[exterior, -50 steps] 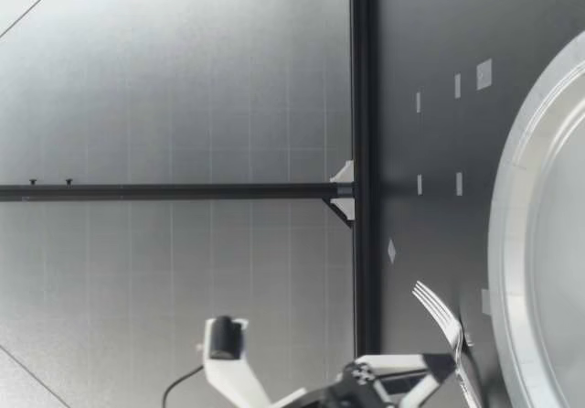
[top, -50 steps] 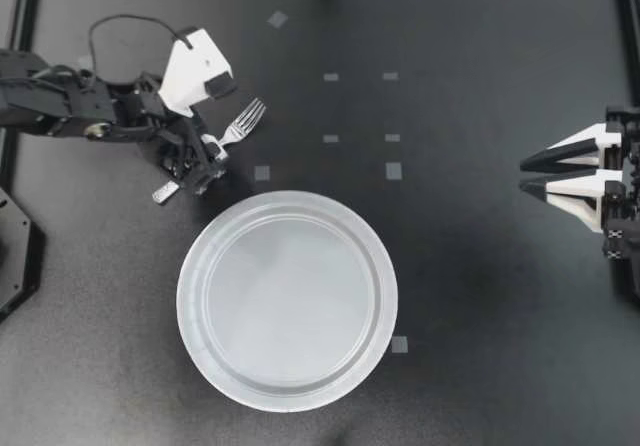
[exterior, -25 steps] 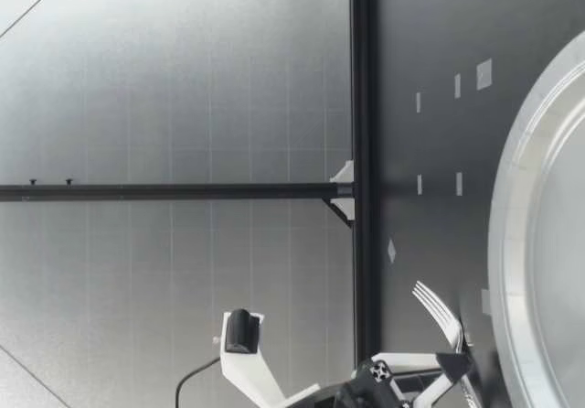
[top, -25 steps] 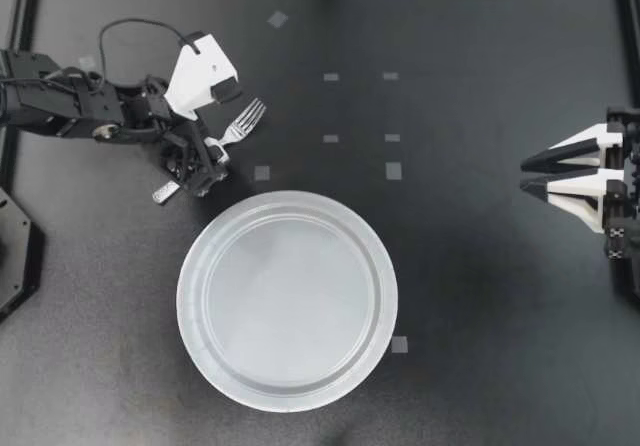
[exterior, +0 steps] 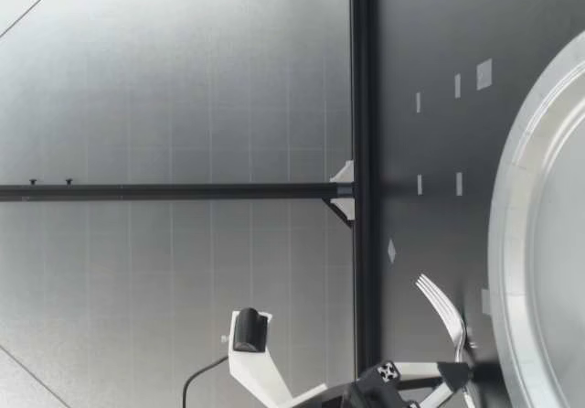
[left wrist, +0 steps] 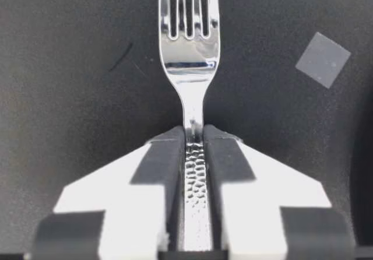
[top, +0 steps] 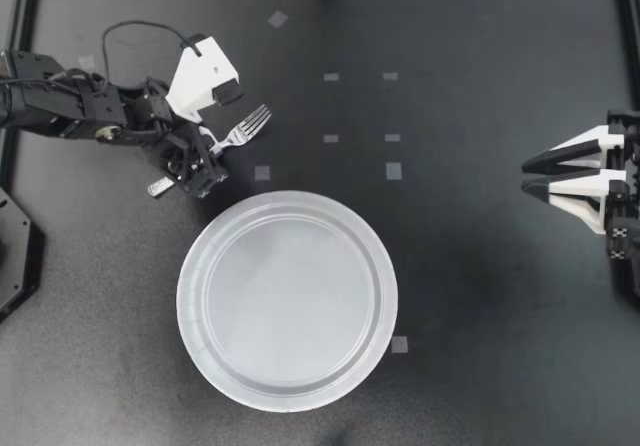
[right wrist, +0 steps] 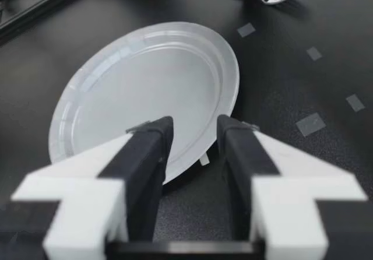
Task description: Pick up the fork and place it on the plate.
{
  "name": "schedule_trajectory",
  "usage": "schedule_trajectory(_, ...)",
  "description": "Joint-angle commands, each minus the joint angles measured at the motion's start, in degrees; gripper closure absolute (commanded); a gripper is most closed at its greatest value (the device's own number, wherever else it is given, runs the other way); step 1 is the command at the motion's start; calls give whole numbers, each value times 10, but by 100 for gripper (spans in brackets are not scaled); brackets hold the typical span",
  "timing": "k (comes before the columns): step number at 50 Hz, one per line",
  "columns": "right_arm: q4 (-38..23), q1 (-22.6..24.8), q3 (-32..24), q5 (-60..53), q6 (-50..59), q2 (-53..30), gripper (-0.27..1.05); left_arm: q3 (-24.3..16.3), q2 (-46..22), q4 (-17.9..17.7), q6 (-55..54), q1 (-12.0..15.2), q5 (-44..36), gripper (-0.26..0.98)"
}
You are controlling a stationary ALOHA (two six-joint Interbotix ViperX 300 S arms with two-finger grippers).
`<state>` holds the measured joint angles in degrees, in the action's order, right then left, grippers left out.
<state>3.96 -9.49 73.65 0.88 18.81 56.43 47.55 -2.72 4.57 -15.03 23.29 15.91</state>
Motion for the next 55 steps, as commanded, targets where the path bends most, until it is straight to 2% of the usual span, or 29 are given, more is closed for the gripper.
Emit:
schedule_trajectory(1, -1, 4, -8, -7, -1, -4, 34, -17, 27, 0, 0, 3, 2, 68)
schedule_trajectory(4, -2, 4, -13, -7, -3, -8, 35, -30, 49, 0, 4, 3, 4, 68)
schedule_trajectory(8, -12, 4, -26, -13, -10, -19, 35, -69, 95, 0, 7, 3, 3, 68)
schedule_trajectory(12, -45, 4, -41, -48, -20, -30, 35, -105, 139, 1, 18, 2, -19, 68)
schedule_trajectory(17, -96, 4, -45, -158, -40, -48, 35, -128, 192, -2, 21, -2, -106, 68)
schedule_trajectory(22, -122, 4, -43, -273, -50, -91, 35, -115, 235, -4, 16, -16, -246, 68)
schedule_trajectory(28, -126, 4, -65, -369, -53, -192, 34, -74, 258, -4, -12, -47, -425, 68)
schedule_trajectory(32, -131, 4, -107, -410, -54, -285, 34, -42, 253, -3, -45, -69, -546, 68)
schedule_trajectory(36, -149, 4, -152, -448, -53, -363, 33, -22, 237, 0, -74, -84, -627, 68)
schedule_trajectory(40, -159, 4, -191, -477, -50, -419, 33, -16, 214, 2, -92, -93, -664, 68)
schedule_trajectory(45, -160, 4, -234, -496, -40, -471, 33, -21, 184, 5, -98, -106, -674, 68)
schedule_trajectory(55, -161, 4, -268, -493, 4, -490, 31, -45, 148, 42, -99, -116, -673, 68)
